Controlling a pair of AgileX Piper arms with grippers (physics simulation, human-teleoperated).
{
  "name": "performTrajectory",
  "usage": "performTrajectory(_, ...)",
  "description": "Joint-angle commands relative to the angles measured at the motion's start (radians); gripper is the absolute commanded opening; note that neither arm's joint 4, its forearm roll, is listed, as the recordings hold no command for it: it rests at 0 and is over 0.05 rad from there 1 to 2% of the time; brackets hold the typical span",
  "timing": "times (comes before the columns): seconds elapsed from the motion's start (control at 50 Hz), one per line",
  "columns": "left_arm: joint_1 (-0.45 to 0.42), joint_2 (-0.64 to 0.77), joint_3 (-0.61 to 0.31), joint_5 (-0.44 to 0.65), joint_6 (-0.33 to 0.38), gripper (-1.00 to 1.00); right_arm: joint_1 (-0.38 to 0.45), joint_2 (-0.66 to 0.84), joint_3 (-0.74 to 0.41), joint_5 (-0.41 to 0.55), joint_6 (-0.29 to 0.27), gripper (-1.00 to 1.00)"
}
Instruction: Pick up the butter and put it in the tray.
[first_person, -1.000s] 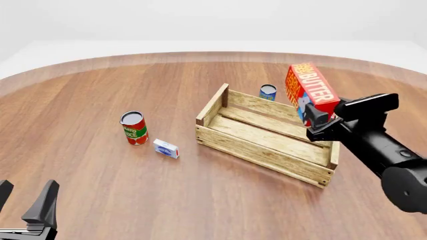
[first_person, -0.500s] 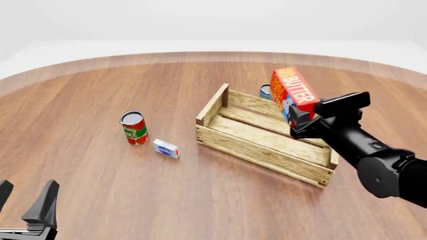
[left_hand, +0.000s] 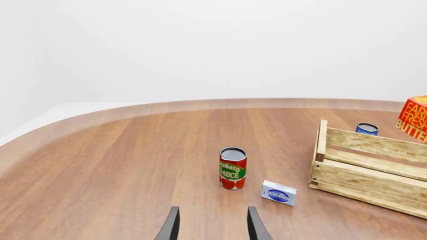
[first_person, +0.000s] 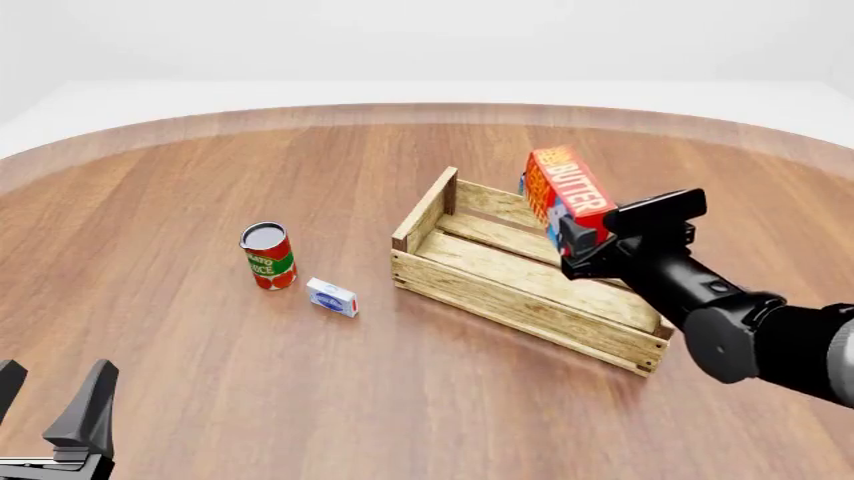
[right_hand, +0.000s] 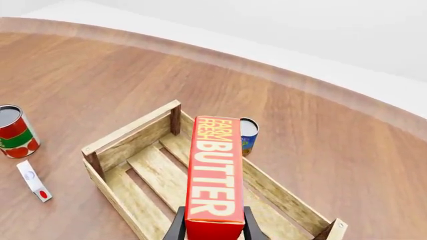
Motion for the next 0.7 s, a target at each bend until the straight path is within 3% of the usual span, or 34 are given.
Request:
performTrajectory(0.02, 0.000, 0.000, 0.000, 0.000, 0.000, 1.00, 0.005, 0.043, -0.030, -0.033, 0.025, -1.00)
performTrajectory(0.7, 0.000, 0.000, 0.000, 0.000, 0.000, 1.00, 0.016, 0.140, -0.046, -0.079, 0.044, -1.00)
